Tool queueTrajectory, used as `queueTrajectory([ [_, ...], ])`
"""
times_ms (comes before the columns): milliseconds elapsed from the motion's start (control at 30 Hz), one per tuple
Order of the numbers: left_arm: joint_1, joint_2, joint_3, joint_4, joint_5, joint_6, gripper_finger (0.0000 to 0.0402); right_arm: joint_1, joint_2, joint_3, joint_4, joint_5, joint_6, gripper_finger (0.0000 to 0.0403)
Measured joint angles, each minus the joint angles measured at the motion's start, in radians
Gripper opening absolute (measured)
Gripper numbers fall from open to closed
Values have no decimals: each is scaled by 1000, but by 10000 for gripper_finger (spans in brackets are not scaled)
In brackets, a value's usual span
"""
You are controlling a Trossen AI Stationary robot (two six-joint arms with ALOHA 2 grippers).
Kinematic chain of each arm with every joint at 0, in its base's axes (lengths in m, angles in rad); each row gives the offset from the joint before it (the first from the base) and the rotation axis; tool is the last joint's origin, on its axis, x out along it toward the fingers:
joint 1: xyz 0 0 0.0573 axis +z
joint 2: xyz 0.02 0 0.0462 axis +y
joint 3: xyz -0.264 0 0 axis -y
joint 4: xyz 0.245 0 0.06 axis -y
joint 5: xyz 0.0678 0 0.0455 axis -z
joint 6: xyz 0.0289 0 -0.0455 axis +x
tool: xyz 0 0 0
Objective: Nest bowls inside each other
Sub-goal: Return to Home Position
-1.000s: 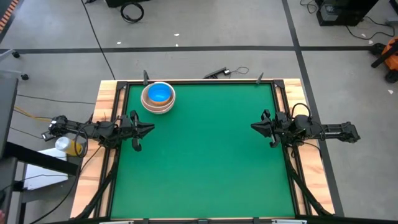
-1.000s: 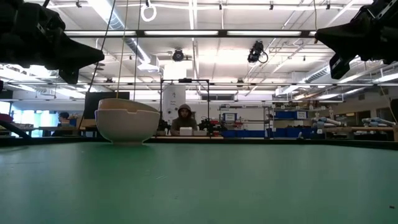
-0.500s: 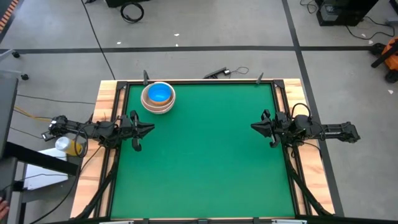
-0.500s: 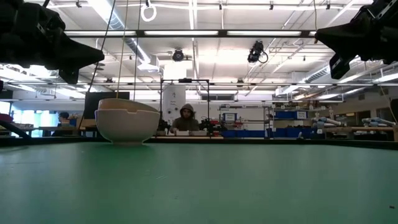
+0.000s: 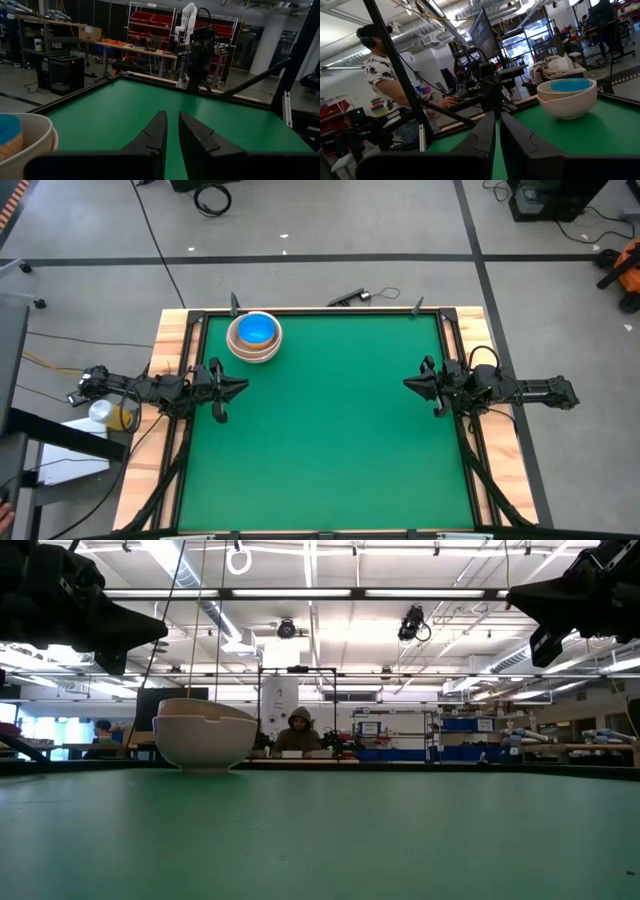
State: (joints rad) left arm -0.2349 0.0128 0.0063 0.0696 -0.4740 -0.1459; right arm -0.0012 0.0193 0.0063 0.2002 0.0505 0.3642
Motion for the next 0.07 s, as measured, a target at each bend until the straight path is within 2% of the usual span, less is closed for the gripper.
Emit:
queueTrajectory([
  [67,0,0,0,0,0,0,48,0,0,0,0,0,0,35],
])
